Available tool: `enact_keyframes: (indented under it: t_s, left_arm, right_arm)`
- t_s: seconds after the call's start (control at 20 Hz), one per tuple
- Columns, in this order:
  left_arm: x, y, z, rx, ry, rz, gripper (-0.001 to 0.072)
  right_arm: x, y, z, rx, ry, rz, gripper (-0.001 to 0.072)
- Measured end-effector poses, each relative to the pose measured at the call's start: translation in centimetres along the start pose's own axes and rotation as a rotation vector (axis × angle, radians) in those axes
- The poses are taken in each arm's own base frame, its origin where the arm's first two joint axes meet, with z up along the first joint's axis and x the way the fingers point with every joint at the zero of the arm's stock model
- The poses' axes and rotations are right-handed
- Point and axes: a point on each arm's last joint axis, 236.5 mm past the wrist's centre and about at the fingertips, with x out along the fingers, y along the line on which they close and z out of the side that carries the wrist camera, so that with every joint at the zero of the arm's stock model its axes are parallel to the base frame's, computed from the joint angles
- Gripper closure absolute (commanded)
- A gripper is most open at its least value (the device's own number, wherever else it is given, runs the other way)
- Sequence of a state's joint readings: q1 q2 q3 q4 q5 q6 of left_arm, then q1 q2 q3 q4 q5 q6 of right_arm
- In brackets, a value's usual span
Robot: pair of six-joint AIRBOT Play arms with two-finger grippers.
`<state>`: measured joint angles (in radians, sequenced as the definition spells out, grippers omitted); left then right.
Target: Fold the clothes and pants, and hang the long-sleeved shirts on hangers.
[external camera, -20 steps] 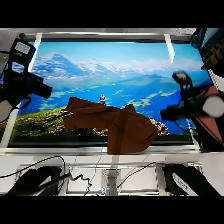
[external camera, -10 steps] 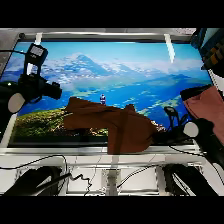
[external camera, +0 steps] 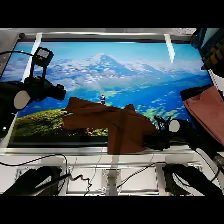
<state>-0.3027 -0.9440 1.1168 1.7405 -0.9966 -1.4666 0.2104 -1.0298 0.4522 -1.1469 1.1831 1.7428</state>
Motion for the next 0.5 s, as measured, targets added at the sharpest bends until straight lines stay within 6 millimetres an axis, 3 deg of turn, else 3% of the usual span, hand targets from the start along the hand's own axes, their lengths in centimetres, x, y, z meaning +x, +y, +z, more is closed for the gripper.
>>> enact_keyframes:
  t_s: [0.15, 0.3, 0.35, 0.5]
  left_arm:
    - [0.0, 0.0, -0.2, 0.000, 0.008, -0.002, 0.0205]
    - [0.1, -0.1, -0.2, -0.002, 0.010, -0.004, 0.0205]
    - [0.1, -0.1, -0.3, -0.002, 0.012, -0.005, 0.0206]
    - [0.2, -0.1, -0.3, -0.001, 0.014, -0.004, 0.0208]
  right_arm:
    - [1.0, 0.6, 0.2, 0.022, 0.028, 0.032, 0.0312]
    - [1.5, 1.0, 0.1, 0.031, 0.048, 0.054, 0.0357]
    - [1.6, 1.4, 0.4, 0.027, 0.041, 0.071, 0.0407]
    - [1.5, 2.5, 1.6, -0.011, -0.010, 0.116, 0.0438]
